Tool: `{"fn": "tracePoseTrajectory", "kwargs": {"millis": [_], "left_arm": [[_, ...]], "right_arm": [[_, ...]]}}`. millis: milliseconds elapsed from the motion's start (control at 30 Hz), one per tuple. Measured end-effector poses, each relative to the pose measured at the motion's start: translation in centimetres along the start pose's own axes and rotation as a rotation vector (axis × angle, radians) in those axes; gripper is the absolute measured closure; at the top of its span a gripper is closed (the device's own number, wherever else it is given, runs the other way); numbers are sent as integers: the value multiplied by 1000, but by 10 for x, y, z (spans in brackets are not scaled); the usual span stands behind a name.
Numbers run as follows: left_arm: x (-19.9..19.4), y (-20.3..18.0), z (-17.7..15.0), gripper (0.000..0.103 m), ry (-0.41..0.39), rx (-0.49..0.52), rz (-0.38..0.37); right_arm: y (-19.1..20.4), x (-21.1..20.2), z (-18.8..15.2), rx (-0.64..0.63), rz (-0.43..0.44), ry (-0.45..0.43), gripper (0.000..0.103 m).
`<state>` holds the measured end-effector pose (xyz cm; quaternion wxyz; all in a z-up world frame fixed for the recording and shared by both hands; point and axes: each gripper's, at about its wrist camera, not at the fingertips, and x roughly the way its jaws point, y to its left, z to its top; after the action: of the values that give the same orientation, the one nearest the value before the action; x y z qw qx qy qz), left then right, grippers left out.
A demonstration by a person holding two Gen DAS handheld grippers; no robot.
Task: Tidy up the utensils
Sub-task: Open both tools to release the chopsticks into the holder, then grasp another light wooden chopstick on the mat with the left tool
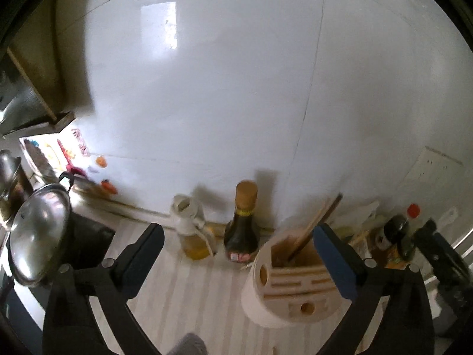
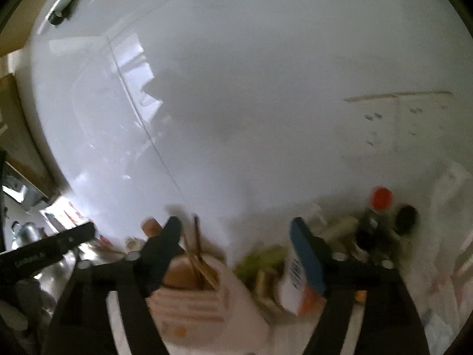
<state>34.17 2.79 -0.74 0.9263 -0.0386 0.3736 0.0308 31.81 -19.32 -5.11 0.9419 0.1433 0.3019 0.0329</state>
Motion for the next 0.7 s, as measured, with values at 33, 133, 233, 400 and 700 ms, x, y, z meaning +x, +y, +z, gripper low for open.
{"fn": "tracePoseTrajectory", "kwargs": {"millis": [33, 133, 233, 400, 700], "left_arm": [[-2, 0, -9, 0, 10, -4, -6], [-3, 0, -32, 0, 42, -11, -17], [-3, -8, -53, 0, 81, 1, -22], [11, -16, -97, 0, 172, 38, -8], [46, -27, -179, 0, 353, 92, 89]], "right_arm": [[-4, -8, -7, 8, -12, 11, 5], [-14, -26, -24, 13, -47, 31, 0], [-22, -39, -42, 17, -93, 63, 0], [-36, -47, -75, 12, -152, 131, 0], [-84, -24, -152, 81, -170, 408, 7]]}}
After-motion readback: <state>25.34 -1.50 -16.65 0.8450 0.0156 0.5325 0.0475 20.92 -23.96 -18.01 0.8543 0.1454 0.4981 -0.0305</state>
